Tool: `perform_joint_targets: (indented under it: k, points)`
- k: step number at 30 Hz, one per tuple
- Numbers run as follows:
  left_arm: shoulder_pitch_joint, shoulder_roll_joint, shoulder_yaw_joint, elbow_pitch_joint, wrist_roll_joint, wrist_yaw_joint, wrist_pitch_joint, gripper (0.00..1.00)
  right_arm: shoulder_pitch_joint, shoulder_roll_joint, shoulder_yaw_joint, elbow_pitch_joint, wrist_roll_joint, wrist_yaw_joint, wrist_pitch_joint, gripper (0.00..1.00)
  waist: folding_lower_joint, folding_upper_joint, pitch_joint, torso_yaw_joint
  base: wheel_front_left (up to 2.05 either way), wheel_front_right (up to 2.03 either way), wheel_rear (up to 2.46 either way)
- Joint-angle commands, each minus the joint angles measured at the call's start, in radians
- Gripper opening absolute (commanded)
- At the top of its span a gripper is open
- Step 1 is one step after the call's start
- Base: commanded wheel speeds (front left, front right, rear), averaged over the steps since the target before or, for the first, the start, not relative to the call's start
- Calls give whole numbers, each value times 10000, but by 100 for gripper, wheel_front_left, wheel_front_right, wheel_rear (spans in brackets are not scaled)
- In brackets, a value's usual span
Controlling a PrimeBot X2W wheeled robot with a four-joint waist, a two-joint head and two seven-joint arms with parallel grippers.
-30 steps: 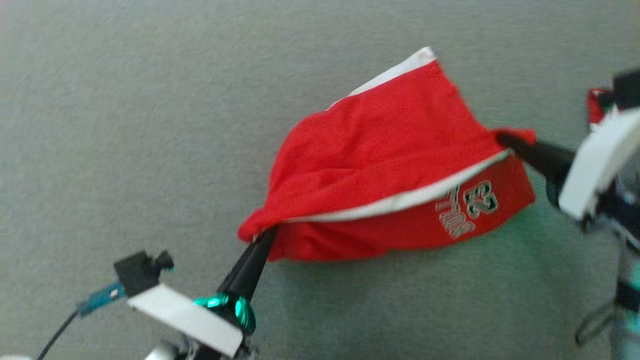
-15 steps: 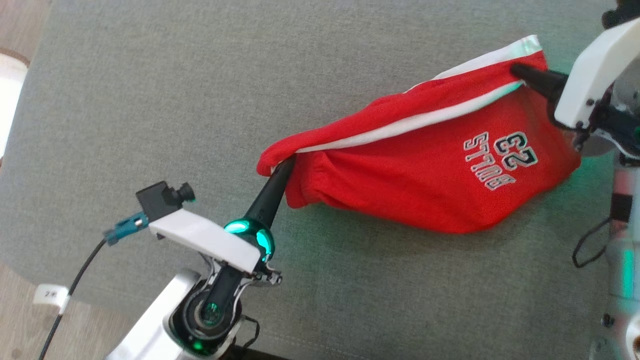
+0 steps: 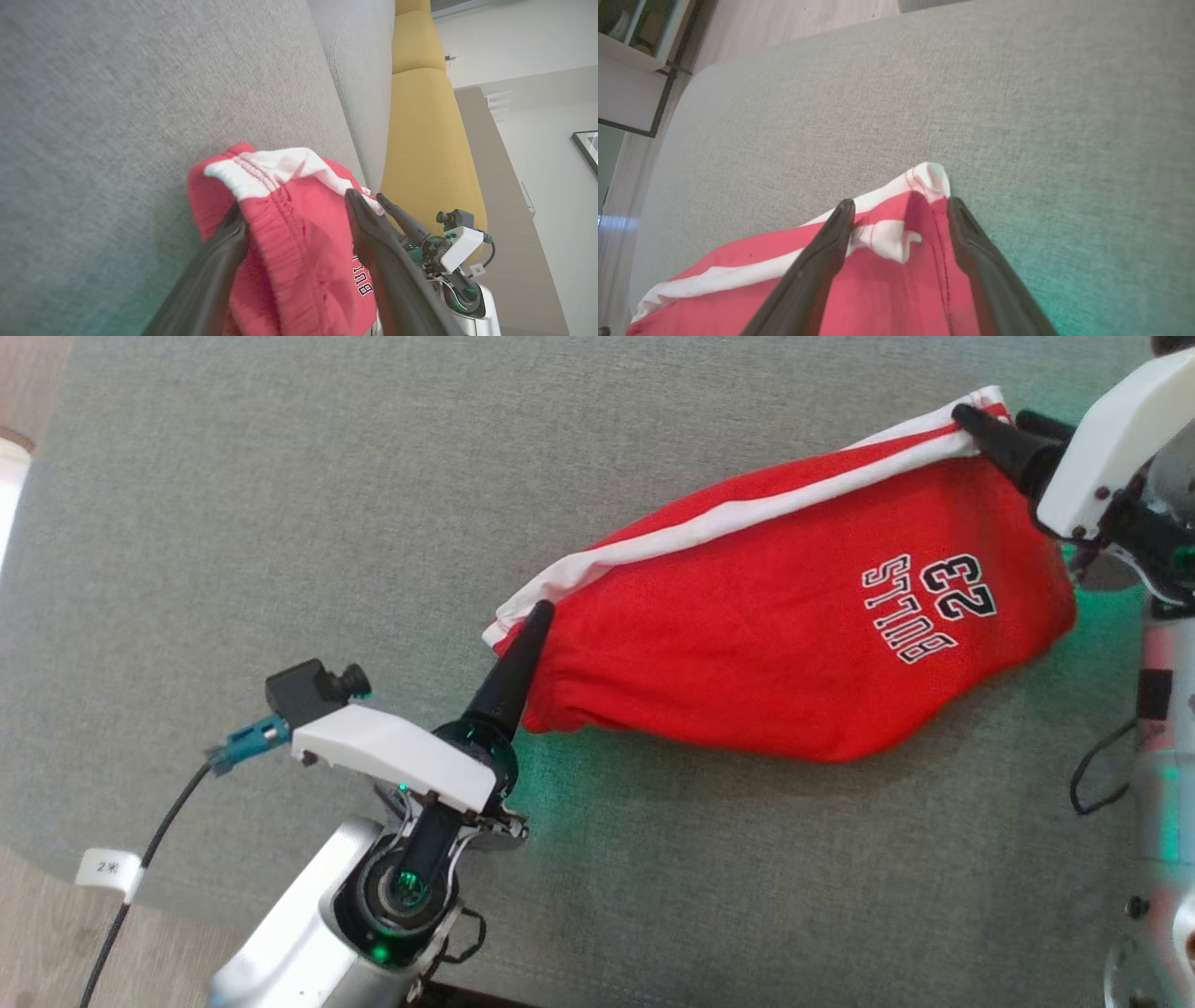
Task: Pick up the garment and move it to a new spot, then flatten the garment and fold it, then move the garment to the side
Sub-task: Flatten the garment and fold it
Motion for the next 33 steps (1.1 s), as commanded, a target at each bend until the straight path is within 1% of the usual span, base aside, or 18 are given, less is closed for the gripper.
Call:
perform_joint_targets:
  k: [1, 3, 6, 9, 11, 15, 17, 18, 20, 24, 26, 29, 30, 32, 33]
  points:
    - [-196, 196, 461, -213, 137, 40, -201, 100, -362, 93, 123, -418, 132, 67, -152, 100, 0, 0, -25, -85, 0, 0, 0]
    - [-173, 318, 459, -184, 359, 129, -317, 100, -380, 48, 189, -534, 361, 67, -216, 100, 0, 0, -37, -213, 0, 0, 0]
    - [-107, 624, 424, -215, 1103, 415, -774, 100, -297, -200, 286, -791, 548, 67, -348, 100, 0, 0, -70, -406, 0, 0, 0]
    - [-47, 1106, 181, -378, 2477, 857, -1473, 100, 122, -634, 711, -1072, 505, 67, -193, 100, 0, 0, -89, -524, 0, 0, 0]
    - [20, 1323, 31, -544, 3424, 1217, -2066, 100, 431, -864, 915, -1204, 503, 67, -86, 100, 0, 0, -107, -542, 0, 0, 0]
    - [167, 1644, -525, -762, 5063, 1948, -2701, 100, 792, -1005, 1041, -1214, 322, 67, 36, 100, 0, 0, -79, -463, 0, 0, 0]
    - [233, 1622, -780, -821, 5628, 2209, -2869, 100, 909, -977, 1131, -1124, 207, 67, 116, 100, 0, 0, -75, -387, 0, 0, 0]
    - [233, 1622, -780, -821, 5628, 2209, -2869, 100, 909, -977, 1131, -1124, 207, 67, 116, 100, 0, 0, -75, -387, 0, 0, 0]
    - [297, 1506, -881, -862, 6105, 2437, -3061, 100, 1013, -932, 1195, -1008, 105, 67, 165, 100, 0, 0, -85, -299, 0, 0, 0]
    - [466, 1221, -800, -811, 7195, 2799, -3318, 100, 1131, -881, 1255, -652, -250, 67, 185, 100, 0, 0, -113, -156, 0, 0, 0]
    - [591, 1046, -710, -742, 7809, 2908, -3359, 100, 1153, -790, 1261, -393, -374, 67, 245, 100, 0, 0, -128, -99, 0, 0, 0]
    - [801, 655, -293, -859, 8763, 2871, -3370, 100, 1195, -572, 1320, -122, -332, 67, 422, 100, 0, 0, -165, -9, 0, 0, 0]
    - [897, 539, -143, -896, 9086, 2819, -3371, 100, 1216, -521, 1413, -90, -282, 67, 493, 91, 0, 0, -181, 8, 0, 0, 0]
    - [1092, 328, 131, -941, 9672, 2652, -3372, 100, 1263, -455, 1604, -72, -210, 67, 553, 0, 0, 0, -211, 21, 0, 0, 0]
    - [1193, 220, 272, -942, 9928, 2568, -3373, 100, 1297, -451, 1763, -106, -111, 67, 583, 0, 0, 0, -227, 22, 0, 0, 0]
